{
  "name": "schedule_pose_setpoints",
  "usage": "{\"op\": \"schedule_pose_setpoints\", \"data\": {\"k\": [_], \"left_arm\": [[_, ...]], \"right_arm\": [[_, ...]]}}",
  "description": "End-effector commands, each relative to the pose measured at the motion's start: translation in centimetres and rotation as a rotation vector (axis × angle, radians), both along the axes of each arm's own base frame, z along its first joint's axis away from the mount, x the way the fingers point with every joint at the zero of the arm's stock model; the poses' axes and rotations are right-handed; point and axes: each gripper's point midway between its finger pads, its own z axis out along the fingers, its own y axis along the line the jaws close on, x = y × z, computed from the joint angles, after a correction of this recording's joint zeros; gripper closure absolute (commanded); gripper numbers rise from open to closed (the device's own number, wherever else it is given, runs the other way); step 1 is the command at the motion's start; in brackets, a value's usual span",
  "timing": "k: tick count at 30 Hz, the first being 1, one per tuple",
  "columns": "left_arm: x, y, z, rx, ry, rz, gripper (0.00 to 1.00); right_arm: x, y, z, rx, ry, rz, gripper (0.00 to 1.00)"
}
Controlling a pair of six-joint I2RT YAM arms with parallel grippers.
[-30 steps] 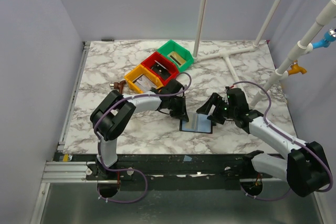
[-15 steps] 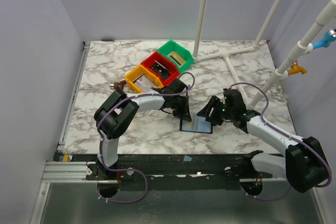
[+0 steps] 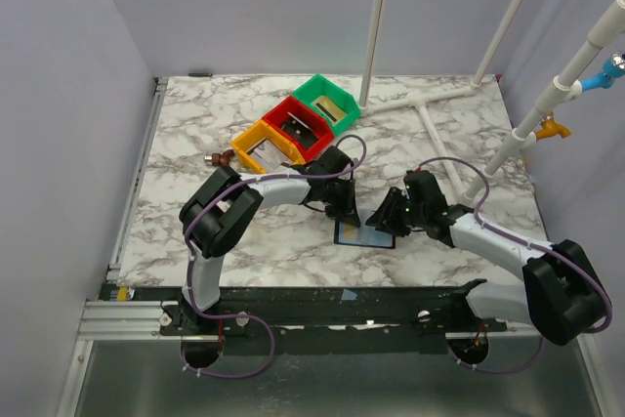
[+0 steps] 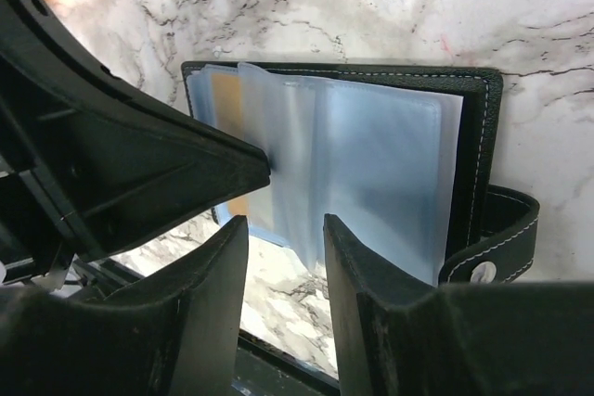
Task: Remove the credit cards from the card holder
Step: Remove the credit card from the card holder.
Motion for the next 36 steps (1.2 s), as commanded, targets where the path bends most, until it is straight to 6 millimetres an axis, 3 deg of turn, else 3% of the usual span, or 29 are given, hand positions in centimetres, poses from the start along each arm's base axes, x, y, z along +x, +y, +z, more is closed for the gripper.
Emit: {"op": "schedule_pose_setpoints", "data": {"k": [1, 5, 11, 17, 23, 31, 36], "left_arm": [[-0.2, -0.7, 0.0, -0.015, 0.011, -0.014, 1.0], [-0.2, -0.8, 0.1, -0.021, 0.014, -0.016, 1.0], [-0.3, -1.1, 0.3, -0.031, 0.017, -0.021, 1.0], [-0.3, -1.1, 0.5, -0.034, 0.014, -0.025, 1.0], [-0.1, -1.1, 1.8, -0.041, -0.014, -0.033, 1.0], [0.1, -1.0, 2.7, -0.044, -0.035, -0.037, 1.0], [1.0, 0.6, 3.0, 0.011, -0.083, 0.003, 1.0]], "right_arm": [[0.2, -0.4, -1.0, -0.047, -0.001, -0.022, 0.59], [0.4, -0.1, -1.3, -0.06, -0.002, -0.018, 0.59], [1.0, 0.1, -1.8, -0.094, -0.001, -0.018, 0.7], [1.3, -0.2, -2.2, -0.138, -0.002, -0.023, 0.73], [1.1, -0.7, -3.1, -0.184, 0.013, -0.023, 0.88], [0.9, -1.2, -4.0, -0.236, 0.036, -0.025, 0.98], [0.4, -1.5, -4.8, -0.255, 0.063, -0.026, 0.99]]}}
